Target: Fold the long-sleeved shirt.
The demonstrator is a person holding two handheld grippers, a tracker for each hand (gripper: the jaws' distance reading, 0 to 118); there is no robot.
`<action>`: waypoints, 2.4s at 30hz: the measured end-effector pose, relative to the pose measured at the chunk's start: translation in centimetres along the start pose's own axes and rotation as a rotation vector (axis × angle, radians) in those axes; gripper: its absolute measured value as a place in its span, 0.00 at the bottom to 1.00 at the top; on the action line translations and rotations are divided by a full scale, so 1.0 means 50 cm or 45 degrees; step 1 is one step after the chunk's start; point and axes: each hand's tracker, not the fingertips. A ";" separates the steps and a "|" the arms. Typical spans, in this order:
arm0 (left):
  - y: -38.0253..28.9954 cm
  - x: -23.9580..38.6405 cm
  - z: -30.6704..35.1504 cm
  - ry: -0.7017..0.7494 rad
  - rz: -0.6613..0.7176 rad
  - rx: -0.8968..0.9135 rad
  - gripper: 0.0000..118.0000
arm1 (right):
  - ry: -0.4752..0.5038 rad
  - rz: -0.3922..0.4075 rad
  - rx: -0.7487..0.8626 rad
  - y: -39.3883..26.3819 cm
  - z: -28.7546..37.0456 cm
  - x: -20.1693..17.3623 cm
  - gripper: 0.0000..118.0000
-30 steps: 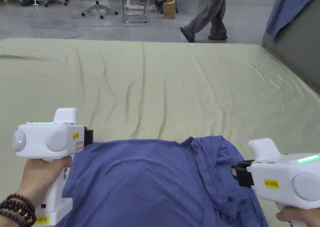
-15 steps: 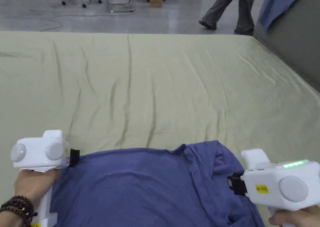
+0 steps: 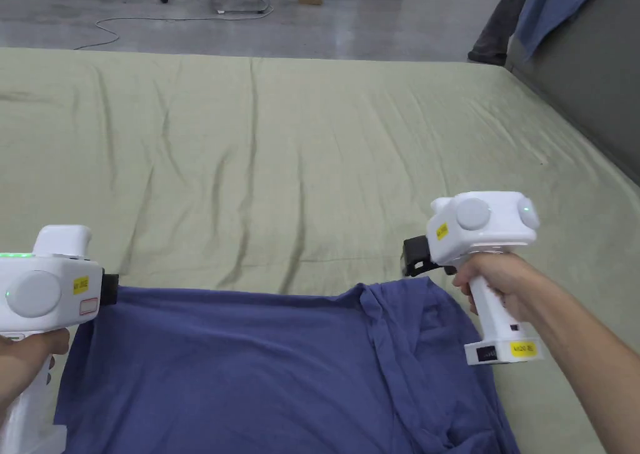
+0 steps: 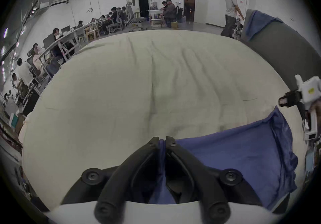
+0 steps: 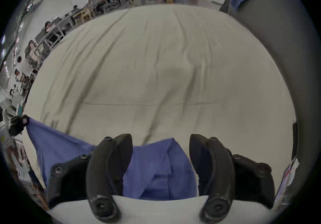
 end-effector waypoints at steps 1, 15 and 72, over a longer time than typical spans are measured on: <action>0.002 -0.005 -0.001 -0.005 0.004 0.001 0.02 | -0.014 -0.007 -0.047 0.005 -0.021 -0.005 0.57; -0.009 -0.013 0.018 -0.006 0.035 0.017 0.02 | -0.014 -0.006 0.015 -0.051 0.012 -0.022 0.08; -0.338 -0.091 0.402 -0.351 0.315 0.230 0.99 | 0.049 0.125 0.605 -0.628 0.467 -0.080 0.00</action>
